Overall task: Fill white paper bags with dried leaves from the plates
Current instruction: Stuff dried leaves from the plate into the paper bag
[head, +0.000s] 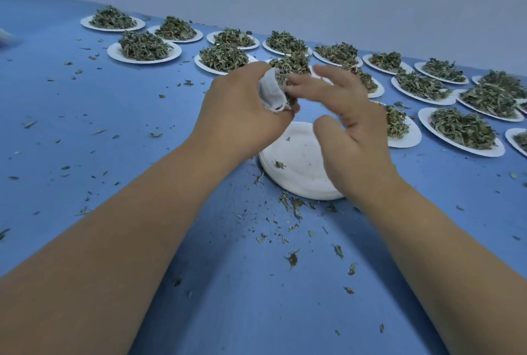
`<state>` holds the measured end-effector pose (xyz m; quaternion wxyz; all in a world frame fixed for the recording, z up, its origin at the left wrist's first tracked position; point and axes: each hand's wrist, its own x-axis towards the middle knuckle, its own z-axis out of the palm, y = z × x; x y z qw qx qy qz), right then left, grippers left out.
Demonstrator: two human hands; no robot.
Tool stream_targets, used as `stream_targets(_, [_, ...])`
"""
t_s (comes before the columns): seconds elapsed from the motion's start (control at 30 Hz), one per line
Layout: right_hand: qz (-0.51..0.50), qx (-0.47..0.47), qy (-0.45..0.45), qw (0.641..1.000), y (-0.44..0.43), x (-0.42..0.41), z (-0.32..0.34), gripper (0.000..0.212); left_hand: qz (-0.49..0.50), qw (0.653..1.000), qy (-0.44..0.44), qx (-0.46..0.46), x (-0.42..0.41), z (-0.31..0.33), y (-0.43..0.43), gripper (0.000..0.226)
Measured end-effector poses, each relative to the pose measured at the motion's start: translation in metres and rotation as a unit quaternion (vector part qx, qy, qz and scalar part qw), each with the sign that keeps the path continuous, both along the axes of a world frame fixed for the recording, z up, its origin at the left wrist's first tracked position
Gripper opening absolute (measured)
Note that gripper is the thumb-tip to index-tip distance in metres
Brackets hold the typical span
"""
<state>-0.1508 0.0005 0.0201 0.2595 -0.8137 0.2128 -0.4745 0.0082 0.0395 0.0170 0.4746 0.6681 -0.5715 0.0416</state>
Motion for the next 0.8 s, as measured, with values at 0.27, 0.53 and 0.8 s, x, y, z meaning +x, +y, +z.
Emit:
stream_targets(0.27, [0.061, 0.072, 0.045, 0.994, 0.008, 0.01, 0.007, 0.046, -0.004, 1.0, 0.021, -0.012, -0.007, 0.006, 0.007, 0.006])
stream_targets(0.53, [0.0, -0.026, 0.03, 0.999, 0.008, 0.0, 0.011, 0.037, -0.017, 0.999, 0.027, -0.026, -0.006, 0.007, 0.008, 0.012])
stream_targets(0.8, [0.006, -0.059, 0.051, 0.997, 0.009, 0.0, 0.012, 0.027, -0.047, 0.998, 0.025, -0.042, -0.009, 0.007, 0.011, 0.011])
